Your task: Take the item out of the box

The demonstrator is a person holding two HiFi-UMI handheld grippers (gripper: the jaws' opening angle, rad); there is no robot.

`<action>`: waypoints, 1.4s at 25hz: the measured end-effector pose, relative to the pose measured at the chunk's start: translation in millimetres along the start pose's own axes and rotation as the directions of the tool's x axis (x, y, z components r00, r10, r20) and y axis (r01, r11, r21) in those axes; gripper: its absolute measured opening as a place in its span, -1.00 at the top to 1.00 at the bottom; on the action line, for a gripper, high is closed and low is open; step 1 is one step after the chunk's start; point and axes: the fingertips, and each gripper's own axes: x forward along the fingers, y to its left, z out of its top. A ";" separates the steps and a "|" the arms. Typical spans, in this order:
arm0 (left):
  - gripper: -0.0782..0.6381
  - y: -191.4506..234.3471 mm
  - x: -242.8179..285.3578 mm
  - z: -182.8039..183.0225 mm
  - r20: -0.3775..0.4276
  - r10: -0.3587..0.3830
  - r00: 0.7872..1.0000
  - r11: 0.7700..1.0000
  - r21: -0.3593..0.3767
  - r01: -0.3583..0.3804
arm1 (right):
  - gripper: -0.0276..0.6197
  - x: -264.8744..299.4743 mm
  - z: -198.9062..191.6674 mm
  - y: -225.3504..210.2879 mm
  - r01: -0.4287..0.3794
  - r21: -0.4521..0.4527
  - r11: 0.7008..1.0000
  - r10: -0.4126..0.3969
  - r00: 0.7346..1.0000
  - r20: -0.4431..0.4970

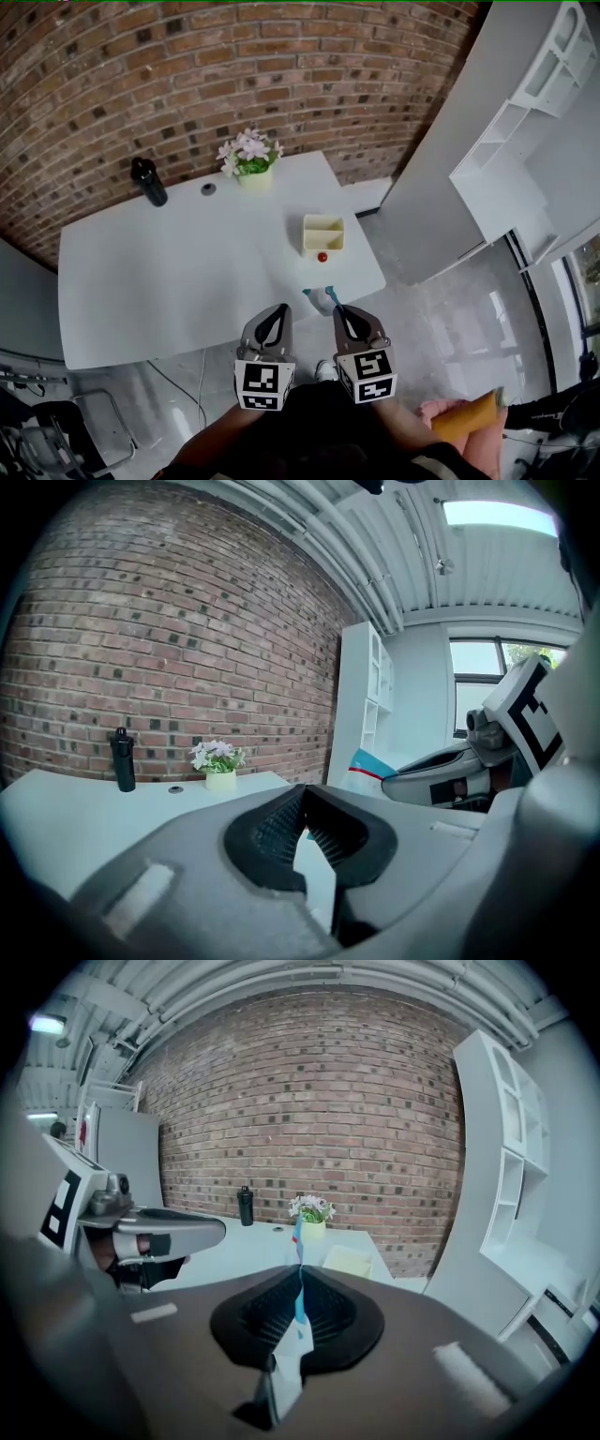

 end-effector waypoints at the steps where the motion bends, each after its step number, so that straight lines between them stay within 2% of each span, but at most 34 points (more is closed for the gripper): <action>1: 0.77 -3.6 -0.5 1.7 0.002 -0.005 1.000 1.000 0.000 0.005 | 0.91 -2.9 -0.7 -0.8 0.001 0.004 1.000 -0.001 1.000 0.001; 18: 0.77 -49.8 12.6 -3.1 -0.031 -0.005 1.000 1.000 0.003 0.005 | 0.91 -26.0 -25.1 -32.7 -0.031 0.032 0.999 0.031 1.000 -0.003; 35: 0.77 -65.7 17.4 -16.4 -0.073 0.018 0.997 1.000 0.001 -0.018 | 0.91 -35.5 -36.9 -39.3 -0.083 0.028 0.996 0.084 0.996 -0.011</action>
